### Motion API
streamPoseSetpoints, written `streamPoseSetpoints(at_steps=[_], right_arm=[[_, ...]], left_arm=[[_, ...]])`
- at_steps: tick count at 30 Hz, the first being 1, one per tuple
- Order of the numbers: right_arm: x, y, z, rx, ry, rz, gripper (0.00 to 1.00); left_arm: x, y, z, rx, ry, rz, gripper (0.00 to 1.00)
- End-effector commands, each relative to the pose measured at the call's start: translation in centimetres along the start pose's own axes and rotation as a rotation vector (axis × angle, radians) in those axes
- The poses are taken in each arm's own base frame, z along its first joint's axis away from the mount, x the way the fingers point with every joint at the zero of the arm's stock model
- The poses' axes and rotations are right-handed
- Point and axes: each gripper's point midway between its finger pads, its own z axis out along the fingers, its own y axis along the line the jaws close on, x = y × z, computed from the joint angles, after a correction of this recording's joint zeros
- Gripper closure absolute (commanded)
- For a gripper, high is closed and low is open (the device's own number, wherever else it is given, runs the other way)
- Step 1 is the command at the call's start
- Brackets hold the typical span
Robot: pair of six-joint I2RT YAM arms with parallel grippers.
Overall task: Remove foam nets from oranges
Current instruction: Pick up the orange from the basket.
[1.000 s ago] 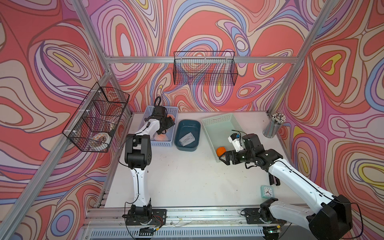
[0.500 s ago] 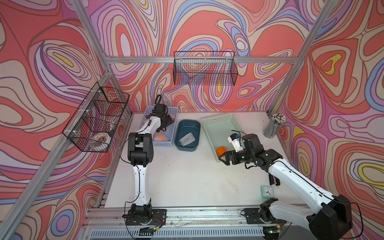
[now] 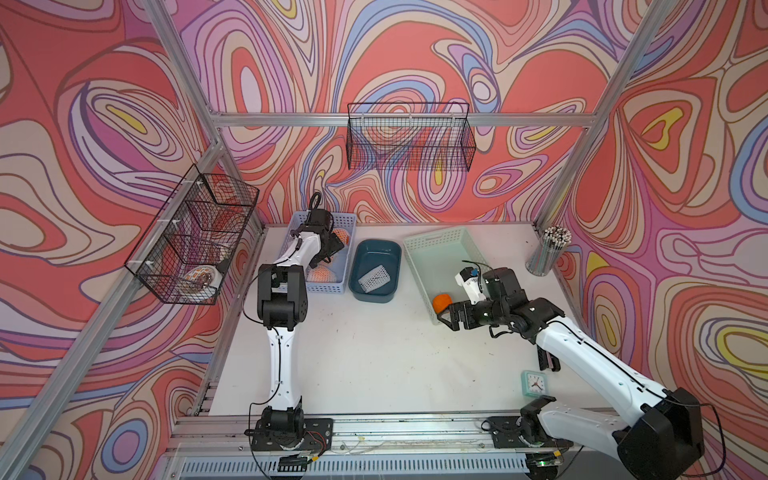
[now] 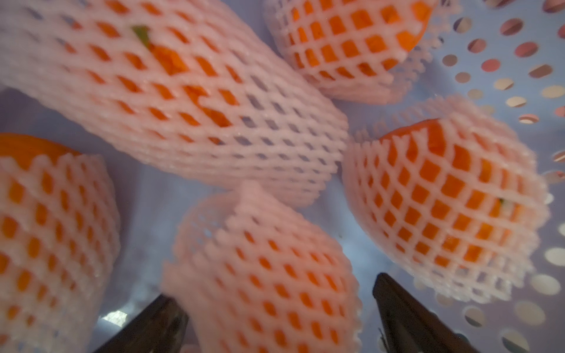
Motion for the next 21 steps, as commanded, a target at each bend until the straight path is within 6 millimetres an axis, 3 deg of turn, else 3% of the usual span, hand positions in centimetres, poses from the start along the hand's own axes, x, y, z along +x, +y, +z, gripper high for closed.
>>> streamPoseSetpoints(at_steps=[1, 9, 15, 21], right_arm=[[0.0, -0.1, 0.4, 0.011, 0.007, -0.007, 0.02], [-0.2, -0.2, 0.2, 0.023, 0.005, -0.011, 0.02], [-0.4, -0.2, -0.1, 0.028, -0.004, -0.015, 0.02], [-0.6, -0.3, -0.5, 0.042, -0.017, -0.018, 0.02]], left_arm=[[0.8, 1.8, 0.6, -0.071, 0.036, -0.017, 0.10], [1.2, 2.2, 0.6, -0.065, 0.060, 0.001, 0.26], [1.2, 1.3, 0.0, -0.019, 0.067, 0.016, 0.34], [0.5, 0.0, -2.0, 0.061, 0.036, 0.036, 0.36]])
